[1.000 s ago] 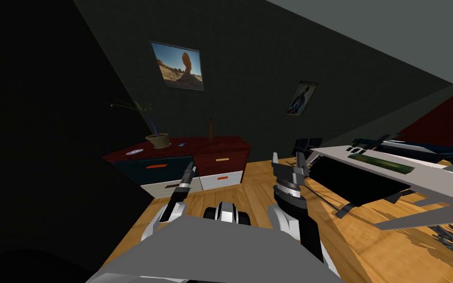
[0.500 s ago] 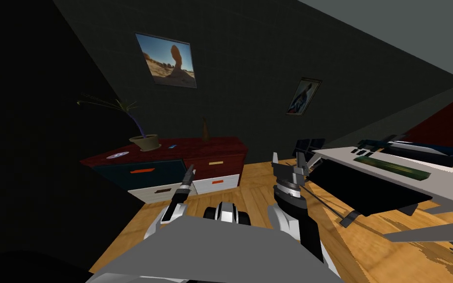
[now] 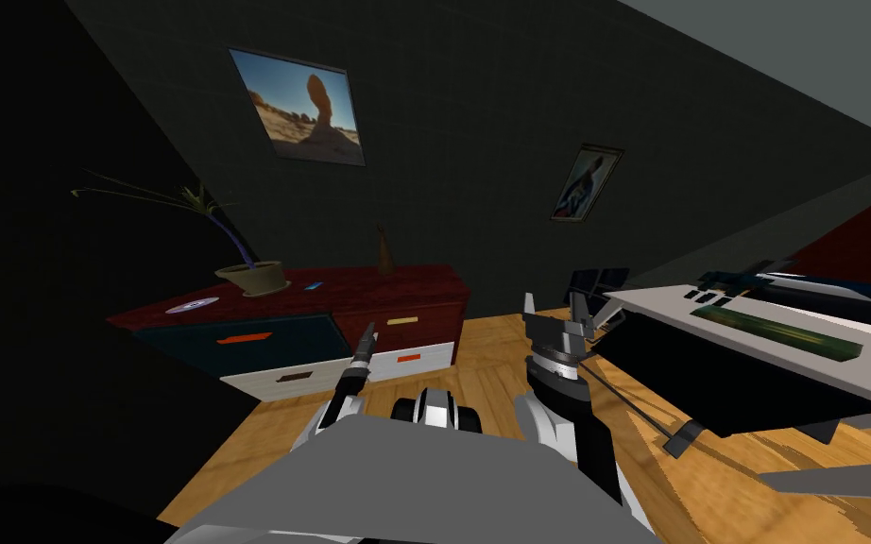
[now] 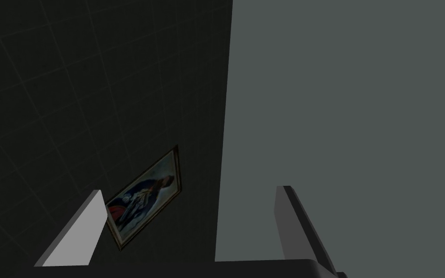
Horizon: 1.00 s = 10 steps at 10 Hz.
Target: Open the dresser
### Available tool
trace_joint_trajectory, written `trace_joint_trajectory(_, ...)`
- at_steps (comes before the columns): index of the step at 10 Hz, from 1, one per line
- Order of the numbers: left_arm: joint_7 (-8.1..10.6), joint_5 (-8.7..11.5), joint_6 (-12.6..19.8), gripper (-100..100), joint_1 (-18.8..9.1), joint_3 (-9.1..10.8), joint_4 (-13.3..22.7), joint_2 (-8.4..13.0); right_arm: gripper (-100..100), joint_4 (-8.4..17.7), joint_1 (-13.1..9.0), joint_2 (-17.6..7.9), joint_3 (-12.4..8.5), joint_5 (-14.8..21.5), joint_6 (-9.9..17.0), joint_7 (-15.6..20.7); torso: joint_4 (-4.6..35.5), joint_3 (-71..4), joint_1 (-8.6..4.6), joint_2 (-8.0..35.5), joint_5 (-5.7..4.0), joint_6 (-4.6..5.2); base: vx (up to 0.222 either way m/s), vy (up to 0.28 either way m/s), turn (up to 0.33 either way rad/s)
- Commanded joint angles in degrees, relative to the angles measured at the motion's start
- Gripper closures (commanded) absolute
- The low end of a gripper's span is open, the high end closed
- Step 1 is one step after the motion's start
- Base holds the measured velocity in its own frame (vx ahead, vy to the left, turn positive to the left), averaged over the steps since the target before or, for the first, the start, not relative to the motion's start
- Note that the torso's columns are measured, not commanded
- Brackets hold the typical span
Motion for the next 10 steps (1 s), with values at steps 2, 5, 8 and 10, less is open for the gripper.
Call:
trace_joint_trajectory(2, -0.23, -0.1, -0.3, -100, -1.1, 0.37, 3.3, -2.6, 0, 0.0, 0.0, 0.0, 0.0, 0.0, 0.0, 0.0, 0.0, 0.1, 0.16, 0.1, 0.04, 0.0, 0.068, -0.069, 0.004)
trace_joint_trajectory(5, -0.4, -0.2, -0.6, -100, -1.6, 0.55, 5.3, -6.8, 0, 0.0, 0.0, 0.0, 0.0, 0.0, 0.0, 0.0, 0.0, 0.0, 0.0, 0.0, 0.0, 0.0, 0.059, -0.063, 0.006)
trace_joint_trajectory(8, -0.49, -0.1, 0.9, -100, -2.0, 0.77, 4.3, -7.1, 0, 0.0, 0.0, 0.0, 0.0, 0.0, 0.0, 0.0, 0.0, 0.0, 0.13, 0.1, 0.03, -0.01, 0.039, -0.017, -0.001)
trace_joint_trajectory(10, -0.42, -0.2, 0.3, 100, -1.7, 0.64, 4.6, -7.1, 0, 0.0, 0.0, 0.0, 0.0, 0.0, 0.0, 0.0, 0.0, 0.0, 0.06, 0.0, 0.02, 0.0, 0.021, 0.002, -0.001)
